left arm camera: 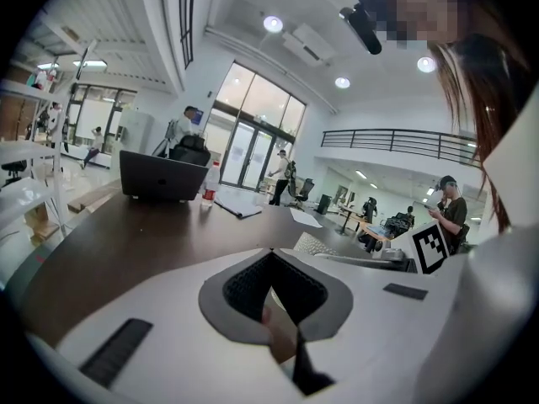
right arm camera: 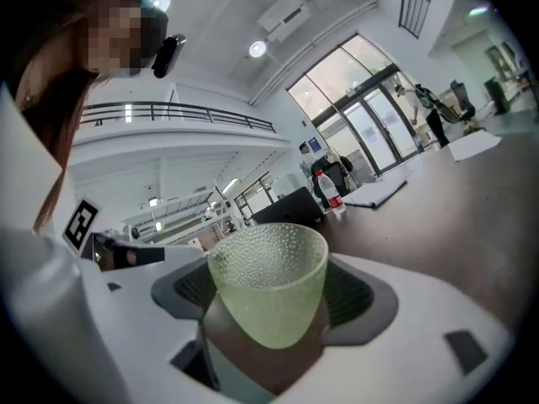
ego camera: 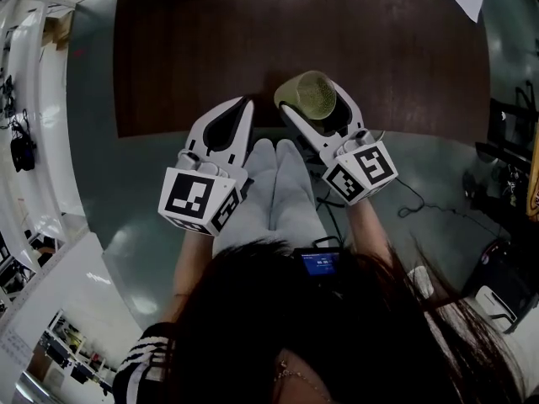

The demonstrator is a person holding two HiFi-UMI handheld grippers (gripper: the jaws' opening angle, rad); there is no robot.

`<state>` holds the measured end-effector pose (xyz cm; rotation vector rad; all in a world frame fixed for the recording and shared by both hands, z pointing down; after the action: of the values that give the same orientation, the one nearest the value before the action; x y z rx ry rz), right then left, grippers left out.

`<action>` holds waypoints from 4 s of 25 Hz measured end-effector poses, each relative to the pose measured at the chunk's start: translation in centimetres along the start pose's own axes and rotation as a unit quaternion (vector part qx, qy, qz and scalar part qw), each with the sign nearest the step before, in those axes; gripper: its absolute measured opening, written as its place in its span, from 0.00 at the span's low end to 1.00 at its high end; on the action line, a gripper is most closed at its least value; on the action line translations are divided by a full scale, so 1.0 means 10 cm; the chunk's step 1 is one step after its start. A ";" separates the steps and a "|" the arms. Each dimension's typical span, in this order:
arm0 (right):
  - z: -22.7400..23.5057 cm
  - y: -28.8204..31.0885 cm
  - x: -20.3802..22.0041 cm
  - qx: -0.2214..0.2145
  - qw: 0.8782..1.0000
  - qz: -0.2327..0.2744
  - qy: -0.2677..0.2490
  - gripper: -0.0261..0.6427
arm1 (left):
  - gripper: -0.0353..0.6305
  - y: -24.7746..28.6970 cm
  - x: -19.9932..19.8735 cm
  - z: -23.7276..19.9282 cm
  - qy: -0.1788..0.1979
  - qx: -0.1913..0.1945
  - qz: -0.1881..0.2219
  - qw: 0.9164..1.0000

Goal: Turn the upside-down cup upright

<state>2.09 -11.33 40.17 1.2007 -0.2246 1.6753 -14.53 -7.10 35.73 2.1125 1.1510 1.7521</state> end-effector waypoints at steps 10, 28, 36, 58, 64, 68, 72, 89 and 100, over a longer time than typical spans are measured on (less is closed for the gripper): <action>0.01 -0.11 -0.09 -0.097 0.975 0.058 0.191 0.61 | 0.03 -0.10 -0.09 0.06 0.017 0.012 0.009 1.000; 0.10 -0.27 0.09 -0.200 0.896 0.120 0.377 0.61 | 0.03 -0.20 -0.06 0.21 0.027 0.044 0.012 0.999; 0.17 -0.27 0.11 -0.232 0.864 0.141 0.424 0.61 | 0.08 -0.16 -0.09 0.22 0.026 0.073 0.003 0.997; -0.01 -0.29 0.04 -0.322 0.814 0.145 0.461 0.61 | 0.56 -0.10 -0.09 0.46 0.103 0.165 -0.067 0.979; -0.07 -0.30 0.06 -0.344 0.802 0.139 0.468 0.61 | 0.57 -0.10 -0.14 0.49 0.105 0.177 -0.066 0.976; -0.11 -0.30 0.07 -0.351 0.798 0.138 0.470 0.61 | 0.57 -0.06 -0.16 0.54 0.104 0.180 -0.075 0.975; -0.13 -0.29 0.07 -0.357 0.793 0.138 0.475 0.61 | 0.57 -0.03 -0.15 0.59 0.113 0.183 -0.085 0.973; -0.11 -0.22 0.13 -0.377 0.766 0.143 0.502 0.61 | 0.55 0.07 -0.18 0.61 0.132 0.159 -0.075 0.976; -0.02 -0.15 0.16 -0.391 0.745 0.144 0.521 0.61 | 0.54 0.16 -0.21 0.58 0.135 0.154 -0.092 0.974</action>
<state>3.25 -9.56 40.74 -0.4875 -0.3546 1.9514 -8.65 -7.60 33.27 1.8784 1.7331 1.9183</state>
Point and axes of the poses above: the fingertips, and each gripper's own axes: y forward along the fingers, z to its right, x out of its underside, the point moved 7 cm from there along -y, backward along the fingers, and after that the axes turned 15 degrees about -z, right-handed, at the moved point
